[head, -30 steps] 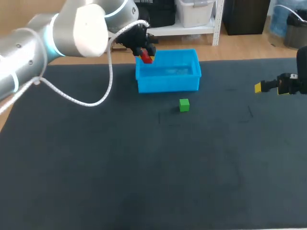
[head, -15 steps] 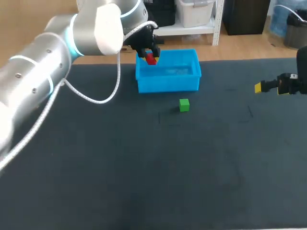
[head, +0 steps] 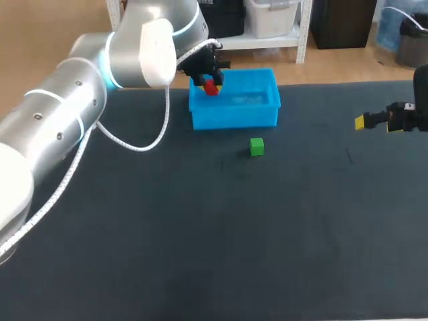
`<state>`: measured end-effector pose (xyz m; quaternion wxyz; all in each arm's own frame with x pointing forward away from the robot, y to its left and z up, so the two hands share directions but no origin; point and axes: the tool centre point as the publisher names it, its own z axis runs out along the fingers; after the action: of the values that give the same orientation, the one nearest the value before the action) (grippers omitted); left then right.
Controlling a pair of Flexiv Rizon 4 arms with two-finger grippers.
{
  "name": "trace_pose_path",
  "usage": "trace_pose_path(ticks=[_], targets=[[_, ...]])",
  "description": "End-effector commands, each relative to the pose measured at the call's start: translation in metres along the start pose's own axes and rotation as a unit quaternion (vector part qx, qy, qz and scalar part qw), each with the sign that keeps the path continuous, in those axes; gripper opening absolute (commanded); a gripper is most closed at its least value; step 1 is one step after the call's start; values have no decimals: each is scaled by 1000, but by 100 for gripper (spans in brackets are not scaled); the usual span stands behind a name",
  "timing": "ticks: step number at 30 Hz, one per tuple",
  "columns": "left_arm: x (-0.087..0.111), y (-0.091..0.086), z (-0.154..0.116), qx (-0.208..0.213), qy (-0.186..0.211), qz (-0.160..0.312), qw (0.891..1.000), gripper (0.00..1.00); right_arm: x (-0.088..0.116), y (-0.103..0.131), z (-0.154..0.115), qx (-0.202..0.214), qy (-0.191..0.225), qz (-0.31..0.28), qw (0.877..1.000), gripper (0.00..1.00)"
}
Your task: Use the left arm to pick the red cube and place it into the blue plastic box first, then use the right arm to grasp the green cube and put it into the same blue plastic box after the first action is fully finished.
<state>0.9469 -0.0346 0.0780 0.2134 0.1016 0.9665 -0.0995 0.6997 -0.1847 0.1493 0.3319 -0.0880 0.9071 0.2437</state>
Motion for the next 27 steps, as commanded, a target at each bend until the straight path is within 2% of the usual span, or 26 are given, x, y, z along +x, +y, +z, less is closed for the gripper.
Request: trace_pose_path(ticks=[1, 9, 10, 11, 13, 15, 16, 21, 27], targets=[[-19, -2, 6, -3, 94, 0, 996, 0, 0, 0, 0, -1, 1, 0, 1000, 100], [-16, -1, 13, -9, 114, -4, 993, 0, 0, 0, 0, -1, 1, 0, 1000, 100], [-15, -2, 13, -10, 117, -4, 993, 16, 0, 0, 0, -1, 1, 0, 1000, 100], [-15, -2, 14, -10, 118, -4, 993, 41, 0, 0, 0, -1, 1, 0, 1000, 100], [-14, -3, 15, -12, 122, -5, 992, 49, 0, 0, 0, -1, 1, 0, 1000, 100], [-14, -3, 15, -11, 124, -5, 992, 86, 0, 0, 0, -1, 1, 0, 1000, 100], [-13, -4, 14, -11, 125, -4, 992, 98, 0, 0, 0, -1, 1, 0, 1000, 100], [-12, -6, 10, -11, 127, 3, 992, 100, 0, 0, 0, -1, 1, 0, 1000, 100], [-5, -6, -11, -4, 114, 18, 993, 100, 0, 0, 0, -1, 1, 0, 1000, 100]])
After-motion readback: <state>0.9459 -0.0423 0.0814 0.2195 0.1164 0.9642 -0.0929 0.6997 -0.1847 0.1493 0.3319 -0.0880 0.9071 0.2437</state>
